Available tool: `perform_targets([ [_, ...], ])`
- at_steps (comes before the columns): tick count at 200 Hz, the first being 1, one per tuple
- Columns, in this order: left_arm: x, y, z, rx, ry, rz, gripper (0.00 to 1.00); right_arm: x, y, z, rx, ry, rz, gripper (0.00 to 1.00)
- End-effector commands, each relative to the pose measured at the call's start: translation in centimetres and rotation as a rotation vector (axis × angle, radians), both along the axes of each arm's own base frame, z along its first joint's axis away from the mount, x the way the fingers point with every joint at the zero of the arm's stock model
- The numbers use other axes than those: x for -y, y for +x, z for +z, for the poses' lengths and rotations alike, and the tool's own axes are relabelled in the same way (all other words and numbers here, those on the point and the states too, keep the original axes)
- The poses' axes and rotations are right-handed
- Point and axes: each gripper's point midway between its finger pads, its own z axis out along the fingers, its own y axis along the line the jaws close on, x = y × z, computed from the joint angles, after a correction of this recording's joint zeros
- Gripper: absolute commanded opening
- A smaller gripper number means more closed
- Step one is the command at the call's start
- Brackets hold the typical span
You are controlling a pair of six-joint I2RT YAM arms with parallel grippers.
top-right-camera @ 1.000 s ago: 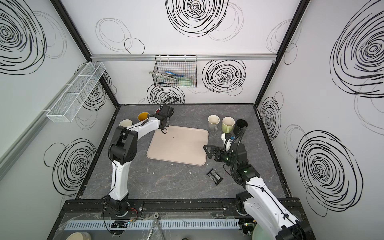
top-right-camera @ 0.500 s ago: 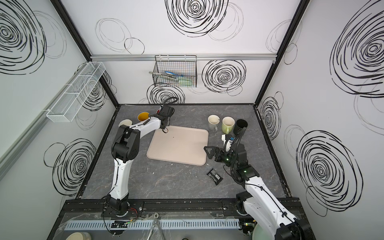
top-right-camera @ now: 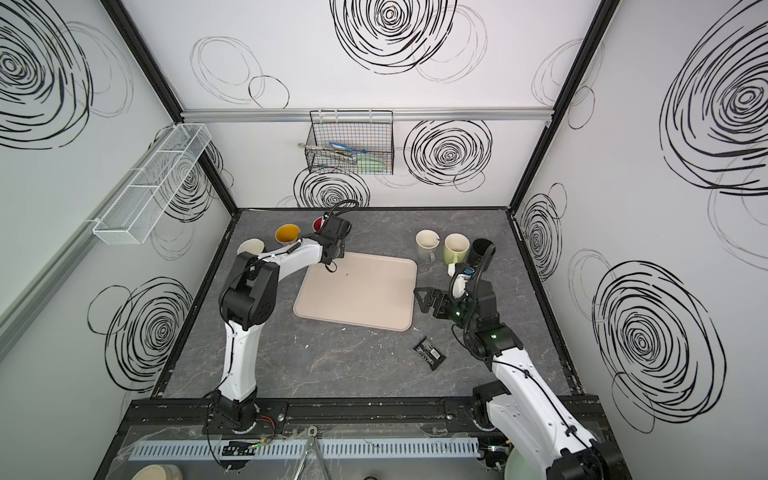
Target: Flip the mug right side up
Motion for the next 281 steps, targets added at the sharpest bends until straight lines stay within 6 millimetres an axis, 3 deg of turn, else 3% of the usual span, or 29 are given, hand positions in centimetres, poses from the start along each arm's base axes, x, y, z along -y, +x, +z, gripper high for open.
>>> perform_targets([
  [1,-0.6,0.0,4.2,0.108,-0.007,0.019,0.96,1.3,0.5,1.2,0.045,-0.076,-0.033,1.0],
  [76,-0.4,-4.1,6.2,0.19,-0.07,0.001,0.96,1.8,0.7,0.7,0.027,-0.042,-0.075,1.0],
  [117,-0.6,-8.0,8.0,0.331,-0.114,-0.048,0.96,3.1,1.1,0.8,0.051,-0.033,-0.161,1.0],
  [162,-3.2,-11.3,9.1,0.428,-0.071,-0.057,0.96,6.5,1.7,1.0,0.143,-0.079,-0.356,1.0],
  [181,-4.5,-12.4,9.4,0.47,-0.07,-0.076,0.96,8.8,1.6,1.4,0.201,-0.144,-0.467,1.0],
  [201,-6.9,-13.3,9.9,0.514,-0.075,-0.06,0.96,11.5,1.2,1.9,0.249,-0.189,-0.597,1.0],
  [235,-10.7,-14.9,11.0,0.622,-0.079,-0.002,0.96,13.9,1.3,2.3,0.304,-0.183,-0.74,1.0],
  [259,-11.8,-15.3,10.9,0.668,-0.019,0.0,0.96,16.0,0.9,2.7,0.364,-0.223,-0.855,1.0],
  [281,-12.2,-15.5,10.0,0.695,-0.1,-0.03,0.96,18.2,-0.1,3.2,0.416,-0.31,-0.971,1.0],
])
